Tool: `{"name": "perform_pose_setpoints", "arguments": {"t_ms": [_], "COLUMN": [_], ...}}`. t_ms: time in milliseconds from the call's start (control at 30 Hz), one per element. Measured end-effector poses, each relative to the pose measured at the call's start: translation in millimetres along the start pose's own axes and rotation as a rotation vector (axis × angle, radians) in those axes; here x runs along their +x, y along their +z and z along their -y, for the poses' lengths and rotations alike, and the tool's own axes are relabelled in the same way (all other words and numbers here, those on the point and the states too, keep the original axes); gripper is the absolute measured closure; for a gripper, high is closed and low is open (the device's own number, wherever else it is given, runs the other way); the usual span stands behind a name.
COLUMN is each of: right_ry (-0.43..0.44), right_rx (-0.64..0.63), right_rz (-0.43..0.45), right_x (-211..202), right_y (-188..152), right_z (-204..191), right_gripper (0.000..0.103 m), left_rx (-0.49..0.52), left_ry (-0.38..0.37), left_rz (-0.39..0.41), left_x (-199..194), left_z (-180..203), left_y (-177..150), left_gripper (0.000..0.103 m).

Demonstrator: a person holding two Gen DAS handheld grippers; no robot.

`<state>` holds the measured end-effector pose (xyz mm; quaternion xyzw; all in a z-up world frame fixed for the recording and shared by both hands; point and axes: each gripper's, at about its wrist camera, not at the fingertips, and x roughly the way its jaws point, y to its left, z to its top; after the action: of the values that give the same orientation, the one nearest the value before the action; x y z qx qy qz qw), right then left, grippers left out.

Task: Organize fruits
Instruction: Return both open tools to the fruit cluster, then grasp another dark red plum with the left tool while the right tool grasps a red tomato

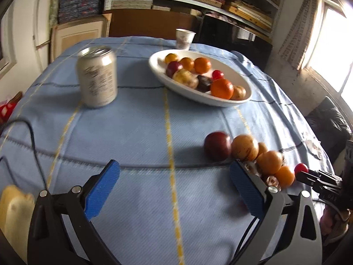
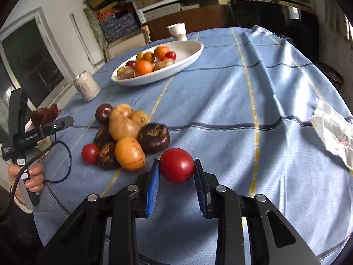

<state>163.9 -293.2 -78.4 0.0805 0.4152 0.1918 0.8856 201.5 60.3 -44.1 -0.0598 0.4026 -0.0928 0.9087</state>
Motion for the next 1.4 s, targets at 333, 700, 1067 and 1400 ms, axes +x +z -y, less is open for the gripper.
{"name": "perform_pose_setpoints", "arguments": {"t_ms": [333,700,1067,1400], "right_ry": [0.042,0.063,0.068,0.056], "right_rx": [0.052,0.055,0.059,-0.009], "right_rz": [0.007,0.013,0.013,0.007], "right_x": [-1.5,-3.3,-3.3,-15.6], "right_y": [0.7,1.3,1.5,26.0], "right_z": [9.3,10.1,10.7,-6.1], "right_gripper": [0.072,0.072,0.072,0.072], "left_rx": [0.001,0.049,0.067,0.076], "left_ry": [-0.114,-0.109,-0.129,-0.165], "left_rz": [-0.118,-0.167,-0.171,-0.132], "left_x": [46.4,65.5,67.2,32.0], "left_z": [28.5,36.5,41.3,32.2], "left_y": [30.5,22.5,19.8,35.6], "left_gripper": [0.038,0.053,0.067,0.067]}}
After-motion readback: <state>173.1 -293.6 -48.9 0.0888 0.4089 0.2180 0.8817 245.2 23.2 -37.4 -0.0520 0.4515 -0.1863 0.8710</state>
